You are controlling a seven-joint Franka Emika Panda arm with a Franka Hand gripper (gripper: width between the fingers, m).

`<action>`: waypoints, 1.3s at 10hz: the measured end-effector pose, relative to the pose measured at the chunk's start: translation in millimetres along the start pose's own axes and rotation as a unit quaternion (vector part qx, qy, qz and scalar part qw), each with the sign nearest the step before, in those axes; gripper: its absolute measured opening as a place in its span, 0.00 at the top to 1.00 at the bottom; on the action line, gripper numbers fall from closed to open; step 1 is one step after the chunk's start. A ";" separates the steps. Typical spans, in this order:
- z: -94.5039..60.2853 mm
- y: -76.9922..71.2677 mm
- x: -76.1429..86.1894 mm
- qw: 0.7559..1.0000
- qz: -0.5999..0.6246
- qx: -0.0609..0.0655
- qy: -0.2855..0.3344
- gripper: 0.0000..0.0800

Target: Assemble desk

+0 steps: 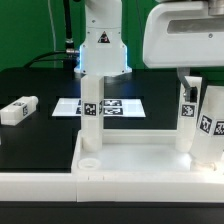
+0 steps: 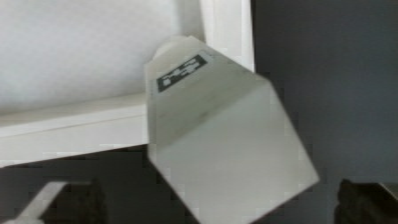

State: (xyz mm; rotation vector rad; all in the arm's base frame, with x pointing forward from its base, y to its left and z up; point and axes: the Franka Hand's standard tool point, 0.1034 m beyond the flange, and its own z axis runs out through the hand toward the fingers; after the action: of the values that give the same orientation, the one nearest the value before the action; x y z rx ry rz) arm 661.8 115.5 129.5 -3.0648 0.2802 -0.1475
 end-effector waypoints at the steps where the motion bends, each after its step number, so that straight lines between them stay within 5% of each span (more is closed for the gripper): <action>1: 0.1 0.2 0.0 1.000 0.000 0.000 0.000 0.19; 6: 14.7 -2.2 -15.9 0.999 -0.028 -0.022 -0.022 0.19; 8: 14.9 -0.9 -14.9 0.999 -0.017 -0.022 -0.020 0.19; 10: 14.9 -0.8 -14.8 0.999 0.025 -0.022 -0.020 0.49; 13: 14.3 3.6 -13.0 0.989 0.143 -0.027 -0.015 0.61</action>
Offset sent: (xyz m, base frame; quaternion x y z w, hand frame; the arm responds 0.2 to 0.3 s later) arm -0.0200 0.0111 -0.0192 -0.0106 -0.0754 -0.0210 0.9969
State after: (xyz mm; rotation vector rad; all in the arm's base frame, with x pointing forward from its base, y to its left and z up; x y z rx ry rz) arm 649.9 115.1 113.9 -3.0310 0.7276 -0.0790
